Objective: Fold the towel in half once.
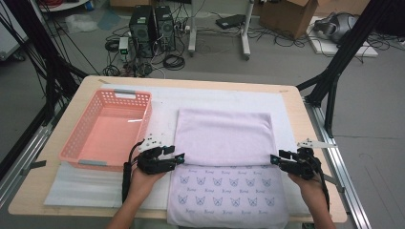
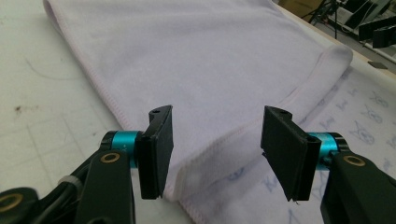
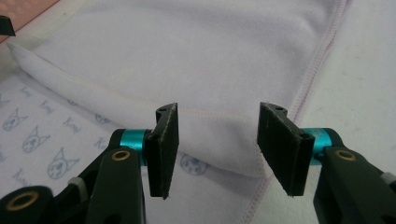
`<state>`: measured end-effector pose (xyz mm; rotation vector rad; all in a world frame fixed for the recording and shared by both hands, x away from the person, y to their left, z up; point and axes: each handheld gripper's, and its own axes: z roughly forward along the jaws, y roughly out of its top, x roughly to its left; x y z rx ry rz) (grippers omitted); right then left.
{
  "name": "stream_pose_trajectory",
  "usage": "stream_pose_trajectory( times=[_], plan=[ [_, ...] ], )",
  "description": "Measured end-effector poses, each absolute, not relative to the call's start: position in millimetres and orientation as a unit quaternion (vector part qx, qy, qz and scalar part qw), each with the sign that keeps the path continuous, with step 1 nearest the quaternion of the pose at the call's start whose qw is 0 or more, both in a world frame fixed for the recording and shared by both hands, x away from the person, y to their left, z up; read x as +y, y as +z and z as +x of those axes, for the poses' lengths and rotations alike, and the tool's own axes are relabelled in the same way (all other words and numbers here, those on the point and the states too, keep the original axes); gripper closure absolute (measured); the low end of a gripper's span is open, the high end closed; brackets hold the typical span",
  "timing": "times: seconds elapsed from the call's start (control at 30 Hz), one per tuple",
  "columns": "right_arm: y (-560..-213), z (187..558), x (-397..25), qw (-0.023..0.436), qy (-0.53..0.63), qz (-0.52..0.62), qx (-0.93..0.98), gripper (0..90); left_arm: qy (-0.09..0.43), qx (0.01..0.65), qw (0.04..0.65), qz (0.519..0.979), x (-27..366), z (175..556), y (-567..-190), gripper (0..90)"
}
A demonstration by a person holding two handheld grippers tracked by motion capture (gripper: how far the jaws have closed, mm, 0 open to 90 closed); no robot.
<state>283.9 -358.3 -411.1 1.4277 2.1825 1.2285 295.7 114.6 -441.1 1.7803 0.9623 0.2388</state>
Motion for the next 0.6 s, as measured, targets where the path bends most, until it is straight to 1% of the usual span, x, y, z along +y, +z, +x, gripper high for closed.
stream_pose_trajectory(
  times=[0.07,0.13,0.17,0.23,0.3,0.33,0.37,0.4,0.43,0.47,0.5,0.6],
  plan=[
    [-413,283,-359,0.143,0.410,0.494,0.753,48.7,0.097,0.403,0.517,0.749,115,295,-445,44.5],
    [-417,286,-360,0.145,0.408,0.501,0.750,48.9,0.089,0.405,0.512,0.752,113,297,-449,46.3],
    [-419,289,-360,0.150,0.405,0.501,0.750,48.9,0.086,0.404,0.509,0.755,112,297,-450,49.6],
    [-422,294,-359,0.148,0.402,0.504,0.750,48.9,0.080,0.396,0.498,0.767,108,298,-452,57.7],
    [-427,301,-355,0.148,0.390,0.502,0.758,49.8,0.082,0.391,0.488,0.776,105,298,-452,63.1],
    [-430,303,-354,0.145,0.386,0.502,0.760,52.8,0.083,0.390,0.484,0.779,104,297,-452,71.8],
    [-432,304,-354,0.138,0.381,0.500,0.765,62.7,0.085,0.391,0.479,0.781,104,297,-452,79.1],
    [-433,304,-353,0.137,0.379,0.494,0.771,70.4,0.085,0.392,0.475,0.784,103,296,-452,86.5],
    [-434,303,-352,0.135,0.379,0.488,0.774,79.5,0.085,0.391,0.473,0.785,103,295,-452,86.9],
    [-435,300,-352,0.134,0.386,0.482,0.775,86.1,0.085,0.389,0.474,0.785,103,293,-452,87.4],
    [-435,295,-353,0.141,0.392,0.476,0.774,86.4,0.086,0.388,0.476,0.785,103,292,-452,87.7],
    [-436,284,-358,0.142,0.403,0.476,0.769,87.0,0.086,0.387,0.487,0.778,107,287,-451,88.0]
  ],
)
